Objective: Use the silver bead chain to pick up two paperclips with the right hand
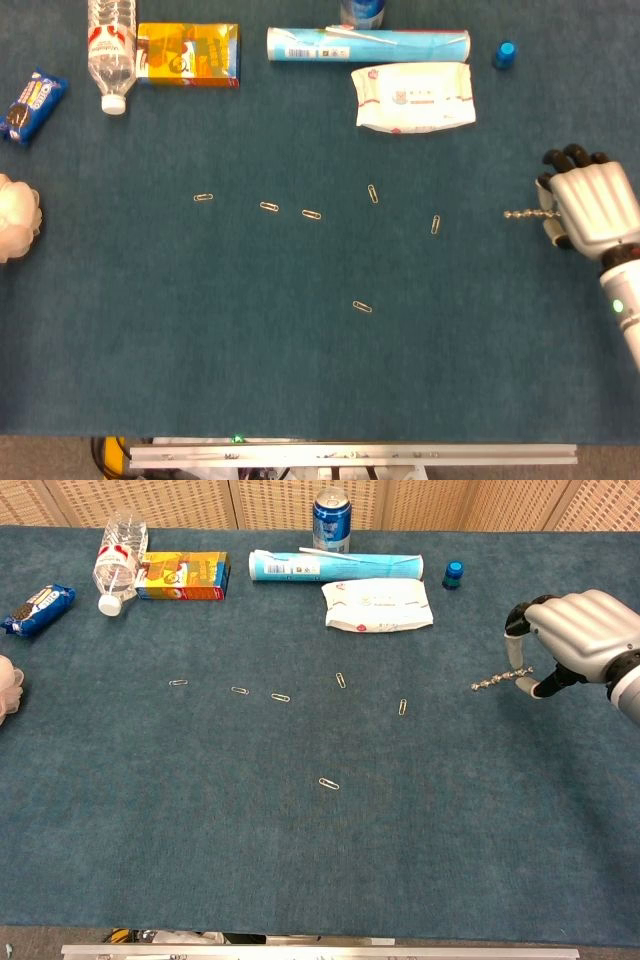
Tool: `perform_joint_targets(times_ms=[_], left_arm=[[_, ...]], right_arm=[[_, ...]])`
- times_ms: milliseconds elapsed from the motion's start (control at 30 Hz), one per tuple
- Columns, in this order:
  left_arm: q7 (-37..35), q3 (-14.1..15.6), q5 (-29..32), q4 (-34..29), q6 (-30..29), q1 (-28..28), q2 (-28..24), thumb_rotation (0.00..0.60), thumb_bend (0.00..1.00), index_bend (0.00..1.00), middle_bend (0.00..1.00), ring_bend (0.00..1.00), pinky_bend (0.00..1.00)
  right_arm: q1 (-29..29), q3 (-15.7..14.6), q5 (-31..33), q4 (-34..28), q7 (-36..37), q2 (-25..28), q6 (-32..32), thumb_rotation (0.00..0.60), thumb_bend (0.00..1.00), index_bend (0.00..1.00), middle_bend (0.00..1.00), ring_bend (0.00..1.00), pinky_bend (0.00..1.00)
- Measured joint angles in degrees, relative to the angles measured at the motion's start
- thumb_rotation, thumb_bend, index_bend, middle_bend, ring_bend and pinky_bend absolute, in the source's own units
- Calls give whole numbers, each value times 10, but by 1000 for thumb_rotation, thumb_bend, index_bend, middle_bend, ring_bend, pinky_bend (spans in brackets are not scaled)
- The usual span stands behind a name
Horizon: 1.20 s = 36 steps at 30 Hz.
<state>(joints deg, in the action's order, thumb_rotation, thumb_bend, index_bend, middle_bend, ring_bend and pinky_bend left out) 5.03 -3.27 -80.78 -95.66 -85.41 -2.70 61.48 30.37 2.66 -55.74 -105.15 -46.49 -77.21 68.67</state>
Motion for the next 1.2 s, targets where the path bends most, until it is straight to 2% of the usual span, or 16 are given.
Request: perform_joint_targets(times_ms=[667, 1200], left_arm=[[-21, -9, 15, -4, -17, 13, -16, 600, 54, 548, 482, 409, 525], [-29, -13, 26, -6, -25, 23, -23, 600, 54, 559, 482, 409, 525]], right_arm=[[85, 18, 84, 3, -116, -65, -19, 600, 287, 599, 269, 190, 327], [134, 19, 134, 62, -131, -122, -39, 600, 290, 600, 269, 191, 327]])
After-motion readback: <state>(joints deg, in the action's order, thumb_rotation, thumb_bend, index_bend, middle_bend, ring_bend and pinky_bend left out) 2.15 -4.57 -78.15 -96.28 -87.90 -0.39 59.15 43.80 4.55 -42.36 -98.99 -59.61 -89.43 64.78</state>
